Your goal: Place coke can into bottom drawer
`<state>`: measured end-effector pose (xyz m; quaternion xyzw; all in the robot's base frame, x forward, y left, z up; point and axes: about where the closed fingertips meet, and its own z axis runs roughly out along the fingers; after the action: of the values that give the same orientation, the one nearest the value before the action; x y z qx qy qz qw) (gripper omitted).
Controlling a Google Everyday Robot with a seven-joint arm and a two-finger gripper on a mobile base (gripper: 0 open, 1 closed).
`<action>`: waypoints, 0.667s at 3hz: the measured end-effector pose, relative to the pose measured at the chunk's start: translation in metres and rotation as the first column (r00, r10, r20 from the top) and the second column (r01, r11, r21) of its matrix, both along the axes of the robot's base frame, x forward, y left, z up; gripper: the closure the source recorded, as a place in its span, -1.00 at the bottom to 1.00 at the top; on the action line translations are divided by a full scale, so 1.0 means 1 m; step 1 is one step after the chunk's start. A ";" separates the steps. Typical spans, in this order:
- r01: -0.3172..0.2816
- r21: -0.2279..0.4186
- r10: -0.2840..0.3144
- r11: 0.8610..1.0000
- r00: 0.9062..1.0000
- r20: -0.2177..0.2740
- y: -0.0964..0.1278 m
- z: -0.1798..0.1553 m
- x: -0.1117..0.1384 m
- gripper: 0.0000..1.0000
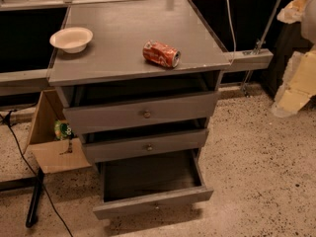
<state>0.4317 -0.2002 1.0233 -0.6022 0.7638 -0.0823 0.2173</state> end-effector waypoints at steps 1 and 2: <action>-0.006 -0.005 0.006 1.000 1.000 0.004 0.004 0.003 0.000 -1.00; -0.018 0.049 0.017 0.999 0.999 0.032 0.025 -0.001 0.023 -1.00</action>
Offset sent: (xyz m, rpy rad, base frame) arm 0.0620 0.0520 -0.0196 0.1363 -0.0477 0.0309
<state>0.4543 -0.1756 1.0221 -0.6020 0.7567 -0.0709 0.2447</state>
